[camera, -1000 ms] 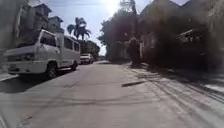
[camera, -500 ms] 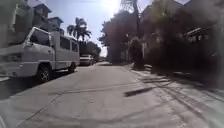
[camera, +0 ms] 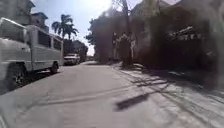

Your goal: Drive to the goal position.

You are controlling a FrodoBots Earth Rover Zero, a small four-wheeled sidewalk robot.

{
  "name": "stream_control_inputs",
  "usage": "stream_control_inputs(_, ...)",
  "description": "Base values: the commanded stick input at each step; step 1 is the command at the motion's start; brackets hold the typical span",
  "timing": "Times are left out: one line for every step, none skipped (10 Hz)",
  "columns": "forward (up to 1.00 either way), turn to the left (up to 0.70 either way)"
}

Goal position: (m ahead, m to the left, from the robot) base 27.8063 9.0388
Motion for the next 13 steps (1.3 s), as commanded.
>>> stream_control_inputs(1.0, 0.02)
stream_control_inputs(1.0, 0.02)
stream_control_inputs(1.0, 0.02)
stream_control_inputs(1.0, 0.02)
stream_control_inputs(1.0, 0.02)
stream_control_inputs(1.0, 0.02)
stream_control_inputs(1.0, 0.02)
stream_control_inputs(1.0, 0.02)
stream_control_inputs(1.0, 0.02)
stream_control_inputs(1.0, 0.02)
stream_control_inputs(1.0, -0.22)
stream_control_inputs(1.0, -0.38)
stream_control_inputs(1.0, -0.38)
